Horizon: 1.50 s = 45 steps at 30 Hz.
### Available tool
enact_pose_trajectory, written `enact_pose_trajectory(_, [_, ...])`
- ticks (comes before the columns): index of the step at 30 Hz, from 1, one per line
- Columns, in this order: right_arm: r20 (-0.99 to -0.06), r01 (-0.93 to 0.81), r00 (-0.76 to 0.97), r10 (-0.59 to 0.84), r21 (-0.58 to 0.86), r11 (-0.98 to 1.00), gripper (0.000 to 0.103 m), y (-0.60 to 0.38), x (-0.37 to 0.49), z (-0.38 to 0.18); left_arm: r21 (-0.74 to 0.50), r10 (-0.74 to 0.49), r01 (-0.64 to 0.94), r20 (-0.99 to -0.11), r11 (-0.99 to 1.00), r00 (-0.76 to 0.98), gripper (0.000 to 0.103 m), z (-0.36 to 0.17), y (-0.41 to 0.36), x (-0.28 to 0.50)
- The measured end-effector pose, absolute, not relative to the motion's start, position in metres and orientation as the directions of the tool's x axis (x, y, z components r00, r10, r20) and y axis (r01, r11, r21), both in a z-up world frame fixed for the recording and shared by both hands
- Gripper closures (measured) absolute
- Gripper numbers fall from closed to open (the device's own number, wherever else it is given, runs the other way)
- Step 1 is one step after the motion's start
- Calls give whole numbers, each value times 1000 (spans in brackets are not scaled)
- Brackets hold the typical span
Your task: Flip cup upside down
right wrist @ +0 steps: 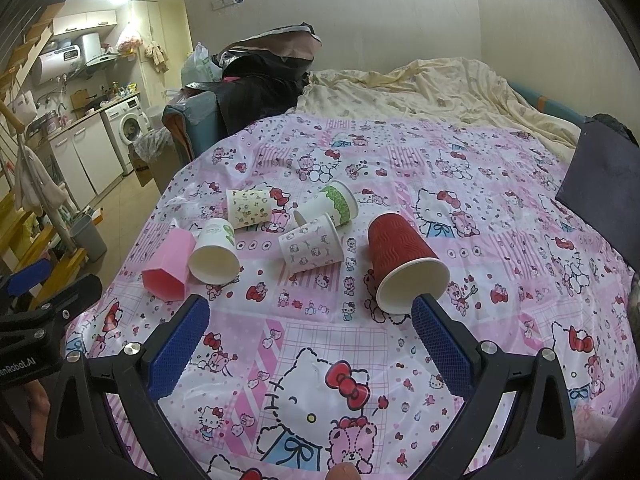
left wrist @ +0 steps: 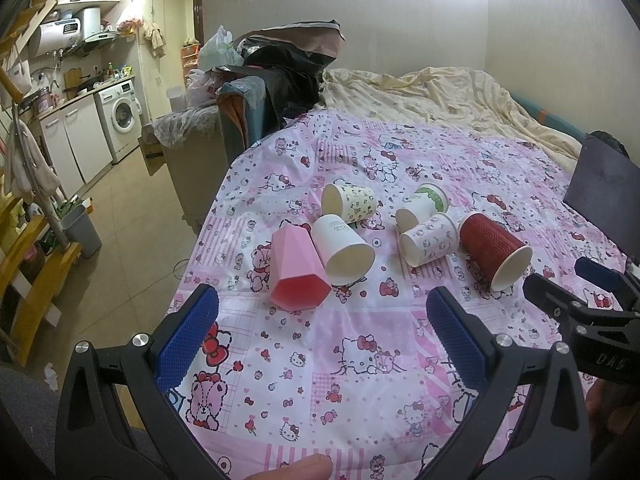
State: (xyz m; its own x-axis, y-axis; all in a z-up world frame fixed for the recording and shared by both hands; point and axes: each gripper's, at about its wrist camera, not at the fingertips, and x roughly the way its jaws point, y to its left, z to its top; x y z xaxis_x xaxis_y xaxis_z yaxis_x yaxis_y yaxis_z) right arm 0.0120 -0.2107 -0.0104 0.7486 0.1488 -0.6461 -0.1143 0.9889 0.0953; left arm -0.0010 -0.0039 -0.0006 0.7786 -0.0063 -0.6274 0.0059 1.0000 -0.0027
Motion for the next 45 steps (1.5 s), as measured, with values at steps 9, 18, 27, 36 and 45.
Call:
enact_pose_trajectory(9, [-647, -115, 747, 149, 96, 989, 0, -210, 12, -11, -2, 1, -3, -636, 1000, 772, 0, -2, -3, -1])
enact_pose_trajectory(18, [-657, -99, 739, 149, 113, 989, 0, -215, 14, -8, -19, -10, -3, -649, 1000, 761, 0, 5, 2, 4])
enact_pose_trajectory(27, [-680, -17, 727, 96, 121, 992, 0, -267, 43, 17, -20, -48, 49, -730, 999, 681, 0, 11, -7, 56])
enact_pose_trajectory(36, [-722, 44, 688, 68, 135, 990, 0, -309, 69, 6, 68, -118, 350, -867, 934, 484, 1, -21, -75, 136])
enact_pose_trajectory(45, [-780, 77, 619, 92, 177, 981, 0, -320, 83, -20, 169, -24, 610, -955, 774, 295, 1, -68, -143, 200])
